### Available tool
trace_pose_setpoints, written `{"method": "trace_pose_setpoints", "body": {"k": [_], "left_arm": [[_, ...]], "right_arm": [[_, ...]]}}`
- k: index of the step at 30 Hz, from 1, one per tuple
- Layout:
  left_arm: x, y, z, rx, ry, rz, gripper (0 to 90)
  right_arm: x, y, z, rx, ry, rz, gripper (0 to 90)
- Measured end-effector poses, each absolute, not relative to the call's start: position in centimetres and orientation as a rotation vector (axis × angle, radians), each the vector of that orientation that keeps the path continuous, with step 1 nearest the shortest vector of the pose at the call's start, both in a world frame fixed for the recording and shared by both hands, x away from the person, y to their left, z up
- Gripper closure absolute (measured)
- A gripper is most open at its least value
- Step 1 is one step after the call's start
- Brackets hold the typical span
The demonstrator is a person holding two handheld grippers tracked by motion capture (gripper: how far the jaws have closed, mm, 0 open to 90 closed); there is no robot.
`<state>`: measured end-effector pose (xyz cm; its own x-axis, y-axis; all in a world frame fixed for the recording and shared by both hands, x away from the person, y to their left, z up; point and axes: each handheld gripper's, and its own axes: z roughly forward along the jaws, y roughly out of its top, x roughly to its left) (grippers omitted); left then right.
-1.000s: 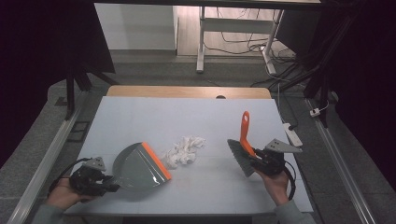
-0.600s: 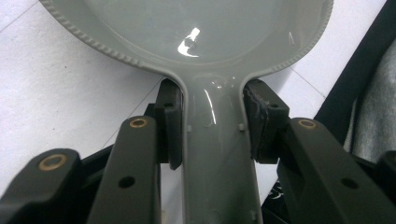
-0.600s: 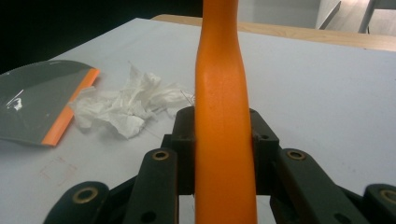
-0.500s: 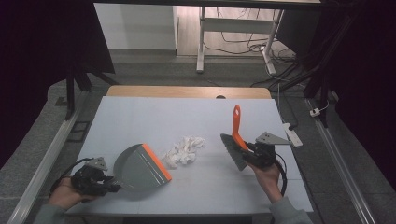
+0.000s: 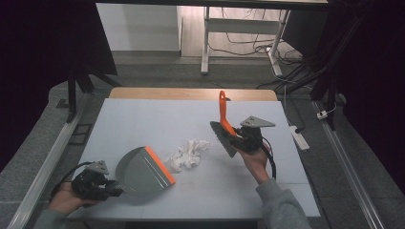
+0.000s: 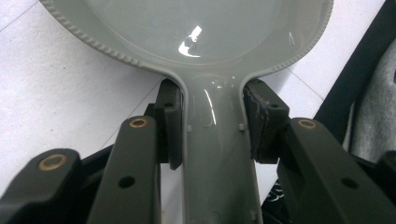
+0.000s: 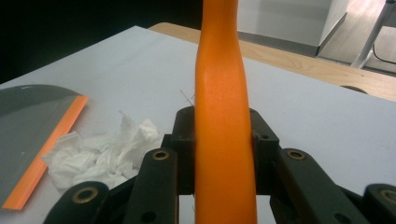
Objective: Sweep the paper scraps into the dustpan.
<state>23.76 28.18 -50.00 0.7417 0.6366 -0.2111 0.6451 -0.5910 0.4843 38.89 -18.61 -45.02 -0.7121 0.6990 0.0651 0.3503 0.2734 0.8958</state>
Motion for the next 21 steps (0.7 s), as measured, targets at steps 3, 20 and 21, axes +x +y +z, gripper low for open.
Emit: {"method": "trace_pose_setpoints", "body": {"k": [3,20,21], "left_arm": [[23.7,28.1,-50.0,2.404,0.958,-0.022,61.6],[23.8,28.3,-50.1,2.407,0.958,-0.033,61.6],[23.8,28.3,-50.1,2.409,0.958,-0.033,61.6]], "right_arm": [[39.9,-17.6,-45.3,0.974,2.220,1.388,69.5],[43.7,-14.1,-46.2,1.029,2.259,1.247,69.4],[43.7,-14.1,-46.2,1.029,2.259,1.247,69.4]]}}
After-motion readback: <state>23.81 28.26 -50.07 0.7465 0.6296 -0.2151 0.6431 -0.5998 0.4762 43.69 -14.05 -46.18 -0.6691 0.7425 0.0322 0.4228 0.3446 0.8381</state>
